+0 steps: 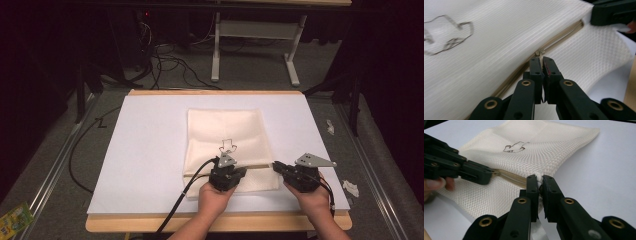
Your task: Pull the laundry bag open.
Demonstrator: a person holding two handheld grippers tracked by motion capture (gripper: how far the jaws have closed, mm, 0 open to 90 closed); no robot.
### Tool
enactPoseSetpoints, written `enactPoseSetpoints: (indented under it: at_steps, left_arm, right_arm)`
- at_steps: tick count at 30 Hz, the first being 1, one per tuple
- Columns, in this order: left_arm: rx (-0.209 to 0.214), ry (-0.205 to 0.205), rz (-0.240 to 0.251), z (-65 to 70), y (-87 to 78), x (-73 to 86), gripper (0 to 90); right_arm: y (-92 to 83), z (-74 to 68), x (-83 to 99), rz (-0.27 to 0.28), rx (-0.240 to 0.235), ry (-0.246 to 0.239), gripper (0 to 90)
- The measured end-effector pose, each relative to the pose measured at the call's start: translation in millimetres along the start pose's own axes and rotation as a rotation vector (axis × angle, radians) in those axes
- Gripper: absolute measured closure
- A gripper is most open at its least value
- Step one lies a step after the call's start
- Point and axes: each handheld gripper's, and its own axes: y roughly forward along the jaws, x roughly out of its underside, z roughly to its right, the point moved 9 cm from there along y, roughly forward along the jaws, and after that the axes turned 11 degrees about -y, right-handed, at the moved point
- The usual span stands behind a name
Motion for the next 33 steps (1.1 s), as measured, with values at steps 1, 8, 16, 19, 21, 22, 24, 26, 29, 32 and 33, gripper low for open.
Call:
enactPoseSetpoints:
  at_steps: [1,8,16,19,21,22,24,26,29,32,33]
  left_arm:
    - [-0.018,0.006,-0.008,-8.2,-6.5,2.0,87.6]
    - [-0.088,-0.025,-0.052,-49.8,-46.3,10.4,87.6]
    - [-0.138,-0.083,-0.045,-98.4,-92.3,23.6,87.6]
    - [-0.134,-0.153,-0.028,-110.9,-98.6,29.9,87.6]
    - [-0.105,-0.211,-0.010,-124.4,-108.6,30.0,87.6]
    - [-0.101,-0.215,-0.002,-124.5,-110.9,28.2,87.6]
    - [-0.126,-0.172,-0.014,-120.8,-111.7,30.3,87.6]
    - [-0.133,-0.141,-0.041,-120.8,-109.0,34.8,87.5]
    - [-0.126,-0.137,-0.041,-120.4,-109.1,34.5,87.3]
    - [-0.144,-0.117,-0.027,-118.8,-108.7,33.8,87.1]
    - [-0.144,-0.117,-0.027,-118.8,-108.7,33.8,87.0]
  right_arm:
    - [-1.4,3.1,1.0,0.002,0.008,0.003,85.5]
    - [0.3,10.7,5.8,-0.009,0.034,0.014,85.5]
    - [1.2,17.4,13.5,-0.030,0.046,0.043,85.5]
    - [1.5,19.9,14.8,-0.036,0.063,0.043,85.5]
    - [-1.8,29.8,17.0,-0.032,0.088,0.058,85.5]
    - [-2.8,31.4,16.8,-0.019,0.064,0.079,85.4]
    - [-1.6,29.1,17.5,-0.035,0.083,0.047,85.5]
    - [-0.5,28.2,18.7,-0.044,0.090,0.044,85.4]
    - [0.1,29.6,21.6,-0.042,0.082,0.060,84.6]
    - [-0.3,29.2,22.3,-0.040,0.081,0.063,84.0]
    - [-0.4,29.1,22.7,-0.043,0.081,0.061,83.7]
